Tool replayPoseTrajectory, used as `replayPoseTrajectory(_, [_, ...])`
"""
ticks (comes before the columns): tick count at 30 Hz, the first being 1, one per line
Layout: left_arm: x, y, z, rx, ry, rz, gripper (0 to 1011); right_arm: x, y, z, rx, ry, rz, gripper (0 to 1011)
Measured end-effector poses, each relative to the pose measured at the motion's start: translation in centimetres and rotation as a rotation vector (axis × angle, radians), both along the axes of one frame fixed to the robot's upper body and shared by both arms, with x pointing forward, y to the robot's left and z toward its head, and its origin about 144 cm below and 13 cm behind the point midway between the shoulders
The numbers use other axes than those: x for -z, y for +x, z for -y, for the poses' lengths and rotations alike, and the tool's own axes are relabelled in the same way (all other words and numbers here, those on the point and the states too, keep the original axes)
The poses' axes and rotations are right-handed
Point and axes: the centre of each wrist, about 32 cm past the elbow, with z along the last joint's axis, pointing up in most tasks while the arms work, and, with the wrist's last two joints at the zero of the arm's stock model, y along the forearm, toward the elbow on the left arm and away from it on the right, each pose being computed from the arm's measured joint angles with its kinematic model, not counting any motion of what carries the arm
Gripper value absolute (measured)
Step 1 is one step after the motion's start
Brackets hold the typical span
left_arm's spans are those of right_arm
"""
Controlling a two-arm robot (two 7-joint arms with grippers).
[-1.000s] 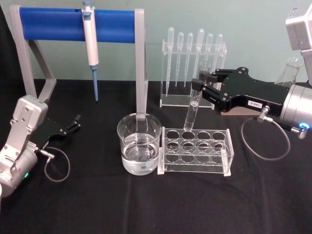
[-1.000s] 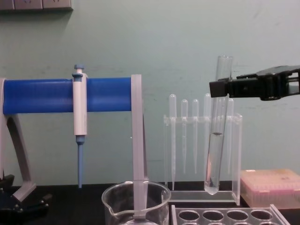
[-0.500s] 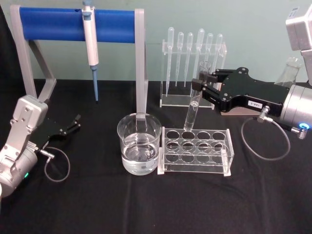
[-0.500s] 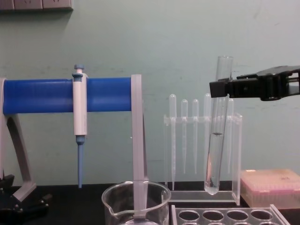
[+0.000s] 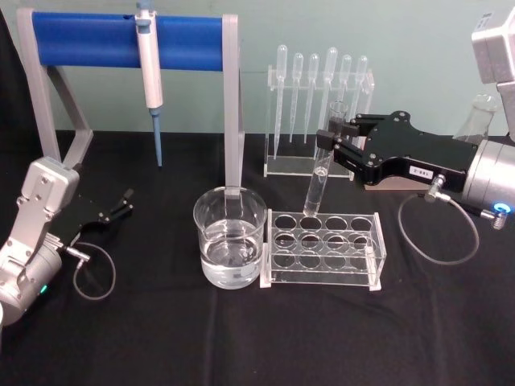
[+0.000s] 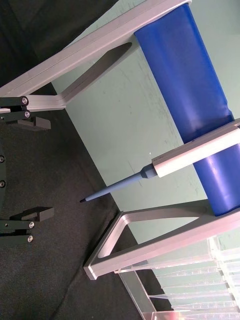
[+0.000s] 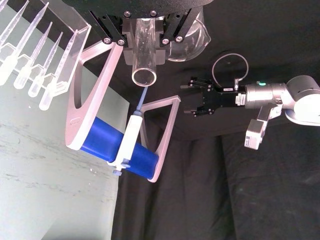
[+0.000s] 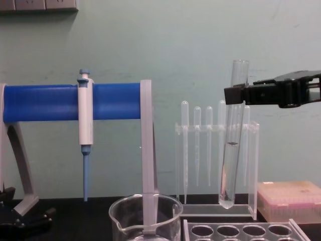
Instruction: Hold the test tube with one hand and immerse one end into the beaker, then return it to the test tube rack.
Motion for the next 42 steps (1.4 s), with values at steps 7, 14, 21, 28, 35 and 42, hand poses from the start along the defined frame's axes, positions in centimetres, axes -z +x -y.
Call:
replayPoseTrajectory(7, [0.00,0.00,0.00,0.000,0.000,0.000,1000,0.00,0.00,0.00,0.000,0.000,0.000,241])
replayPoseTrajectory(14, [0.00,0.00,0.00,0.000,0.000,0.000,1000,0.00,0.00,0.00,0.000,0.000,0.000,241])
replayPoseTrajectory(21, [0.00,0.00,0.00,0.000,0.000,0.000,1000,0.00,0.00,0.00,0.000,0.000,0.000,241])
replayPoseTrajectory(28, [0.00,0.00,0.00,0.000,0.000,0.000,1000,0.00,0.00,0.00,0.000,0.000,0.000,241])
replayPoseTrajectory(35, [0.00,0.00,0.00,0.000,0.000,0.000,1000,0.00,0.00,0.00,0.000,0.000,0.000,241])
replayPoseTrajectory(42, [0.00,0.00,0.00,0.000,0.000,0.000,1000,0.00,0.00,0.00,0.000,0.000,0.000,241])
